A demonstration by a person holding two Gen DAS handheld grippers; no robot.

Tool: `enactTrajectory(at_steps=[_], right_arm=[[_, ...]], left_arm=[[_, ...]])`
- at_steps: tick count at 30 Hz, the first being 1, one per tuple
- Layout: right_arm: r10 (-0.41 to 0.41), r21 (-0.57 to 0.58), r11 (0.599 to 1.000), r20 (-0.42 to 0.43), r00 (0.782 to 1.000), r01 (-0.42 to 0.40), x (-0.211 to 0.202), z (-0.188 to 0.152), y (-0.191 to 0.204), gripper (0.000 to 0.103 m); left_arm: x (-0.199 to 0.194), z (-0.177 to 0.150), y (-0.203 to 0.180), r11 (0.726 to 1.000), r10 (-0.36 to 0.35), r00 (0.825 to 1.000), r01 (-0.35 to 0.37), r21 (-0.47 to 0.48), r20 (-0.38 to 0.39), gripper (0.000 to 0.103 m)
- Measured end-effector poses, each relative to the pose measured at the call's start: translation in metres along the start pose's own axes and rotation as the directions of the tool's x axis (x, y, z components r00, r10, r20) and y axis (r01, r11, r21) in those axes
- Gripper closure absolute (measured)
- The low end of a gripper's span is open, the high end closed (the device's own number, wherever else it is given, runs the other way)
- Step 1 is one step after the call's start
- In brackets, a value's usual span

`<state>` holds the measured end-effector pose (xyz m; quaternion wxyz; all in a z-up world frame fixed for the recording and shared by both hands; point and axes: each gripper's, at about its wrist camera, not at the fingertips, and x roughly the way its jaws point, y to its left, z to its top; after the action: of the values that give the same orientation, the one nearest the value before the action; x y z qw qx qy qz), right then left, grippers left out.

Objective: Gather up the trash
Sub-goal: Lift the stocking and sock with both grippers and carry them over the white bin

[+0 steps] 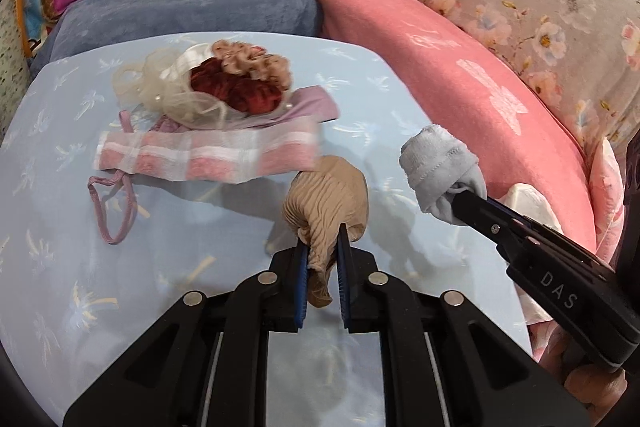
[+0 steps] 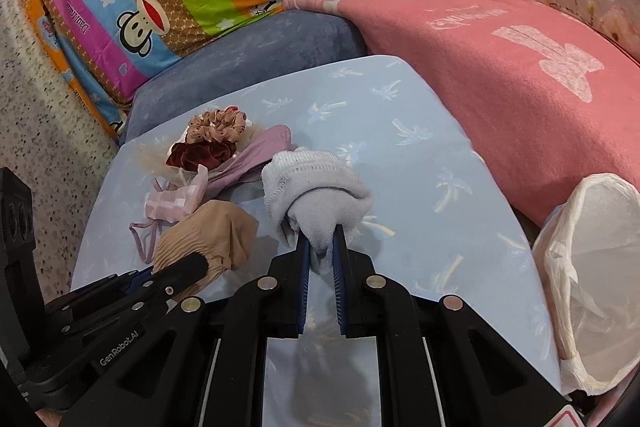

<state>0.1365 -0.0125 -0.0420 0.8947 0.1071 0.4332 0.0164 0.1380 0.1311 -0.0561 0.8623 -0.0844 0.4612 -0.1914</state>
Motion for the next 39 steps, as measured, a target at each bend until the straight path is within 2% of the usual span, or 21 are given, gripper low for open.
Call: enactTrajectory(at_steps=[17,32,39], right_arm=[[-0.093,0.123,0.989,0.1,0.991,0.08,-0.082,-0.019,-0.093,0.093],[-0.208,0.266,0.949,0.133,0.969,0.167,-0.132,-0.043,-0.189,0.093],[-0.245,0.321,0.927,0.133,0.96,0.192,-0.145,-0.057,-0.225,0.093]], left_arm=[[0.002,-0.002,-0.109,0.982,-0.105,0.994,0.102,0.156,0.012,0.091],[0.02,-0.012,-0.207,0.932,-0.187,0.982,0.189,0.308,-0.039,0.091],[0.028,-0.018,-0.241,0.908,-0.216,0.974,0.225,0.353,-0.065,0.09]])
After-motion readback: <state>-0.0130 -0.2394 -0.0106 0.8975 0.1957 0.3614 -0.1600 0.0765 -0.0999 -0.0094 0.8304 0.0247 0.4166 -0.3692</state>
